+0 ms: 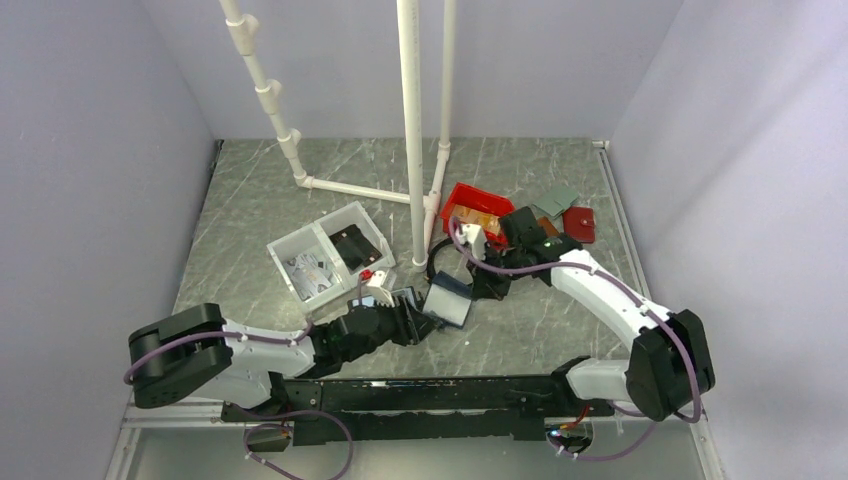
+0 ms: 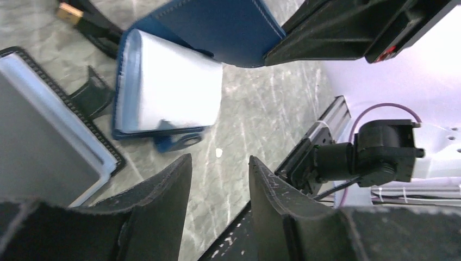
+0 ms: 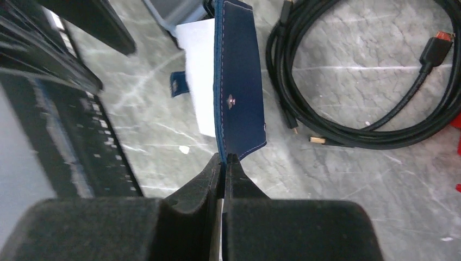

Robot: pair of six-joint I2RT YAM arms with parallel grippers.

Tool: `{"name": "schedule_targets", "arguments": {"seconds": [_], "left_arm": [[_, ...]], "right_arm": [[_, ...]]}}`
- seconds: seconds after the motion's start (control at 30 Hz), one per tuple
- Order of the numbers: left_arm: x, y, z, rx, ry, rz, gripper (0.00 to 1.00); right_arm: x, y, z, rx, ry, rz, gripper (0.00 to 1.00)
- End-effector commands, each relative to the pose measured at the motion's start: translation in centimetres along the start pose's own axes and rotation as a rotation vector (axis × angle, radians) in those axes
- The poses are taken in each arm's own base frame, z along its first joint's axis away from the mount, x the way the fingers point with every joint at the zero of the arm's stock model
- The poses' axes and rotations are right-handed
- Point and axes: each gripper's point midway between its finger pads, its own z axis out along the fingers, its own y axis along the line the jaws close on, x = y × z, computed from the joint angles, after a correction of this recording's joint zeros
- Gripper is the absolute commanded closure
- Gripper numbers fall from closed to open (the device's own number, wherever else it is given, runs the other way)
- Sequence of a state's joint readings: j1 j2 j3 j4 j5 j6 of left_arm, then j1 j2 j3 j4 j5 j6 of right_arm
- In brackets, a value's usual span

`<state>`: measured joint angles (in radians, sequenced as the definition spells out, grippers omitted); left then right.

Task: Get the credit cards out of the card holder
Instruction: Open the card holder at the center of the board.

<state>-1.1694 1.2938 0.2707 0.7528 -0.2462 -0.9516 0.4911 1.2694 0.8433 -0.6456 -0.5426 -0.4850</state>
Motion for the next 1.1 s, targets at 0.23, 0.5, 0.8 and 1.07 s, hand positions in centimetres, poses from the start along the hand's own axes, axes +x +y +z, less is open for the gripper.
{"name": "schedule_targets", "arguments": {"seconds": [0.23, 0.5, 0.8, 1.07], "left_arm": [[-2.2, -2.6, 3.6, 0.072, 0.009, -0.026, 0.48], [-1.0, -0.6, 5.5, -0.012, 0.075, -0.111, 0.43], [1.2, 1.4, 6.3, -0.141, 0.179, -0.142, 0.43], [1.4, 0.5, 5.3, -0.205, 0.200, -0.068, 0.41]], "right_arm": [[-2.1, 1.5, -1.5, -0.327, -0.079, 0.510, 1.00], [-0.7, 0.9, -1.7, -0.394, 0.036, 0.815, 1.00], [3.6, -2.6, 0.4, -0.070, 0.129, 0.999, 1.00], [4.3, -5.2, 0.2, 0.041, 0.095, 0.988, 0.97]]}}
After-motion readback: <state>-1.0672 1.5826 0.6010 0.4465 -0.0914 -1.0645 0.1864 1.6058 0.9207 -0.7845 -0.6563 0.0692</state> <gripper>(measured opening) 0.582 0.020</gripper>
